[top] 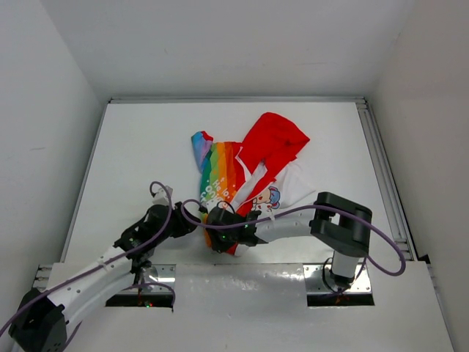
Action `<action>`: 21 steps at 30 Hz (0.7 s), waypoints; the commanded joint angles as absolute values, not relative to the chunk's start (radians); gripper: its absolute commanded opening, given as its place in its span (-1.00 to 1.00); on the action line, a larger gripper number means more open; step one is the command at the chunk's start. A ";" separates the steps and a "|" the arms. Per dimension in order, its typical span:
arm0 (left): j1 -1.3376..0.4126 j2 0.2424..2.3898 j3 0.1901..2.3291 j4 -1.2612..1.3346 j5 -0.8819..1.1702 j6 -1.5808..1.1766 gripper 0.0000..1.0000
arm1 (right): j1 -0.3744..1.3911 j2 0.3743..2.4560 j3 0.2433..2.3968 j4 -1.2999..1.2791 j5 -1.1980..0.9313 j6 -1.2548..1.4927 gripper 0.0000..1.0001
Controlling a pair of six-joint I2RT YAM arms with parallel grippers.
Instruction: Zip up the jacket
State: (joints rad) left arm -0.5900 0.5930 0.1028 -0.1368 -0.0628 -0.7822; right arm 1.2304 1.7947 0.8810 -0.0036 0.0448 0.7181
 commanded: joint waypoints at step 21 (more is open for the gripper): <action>-0.600 0.531 0.126 -0.169 -0.034 -0.775 -0.47 | 1.249 1.758 0.878 -0.009 0.077 0.719 -1.00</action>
State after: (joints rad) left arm -0.5900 0.5480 0.1028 -0.1776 -0.0483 -0.7826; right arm 1.2404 1.7977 0.8940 -0.0357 0.0620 0.7189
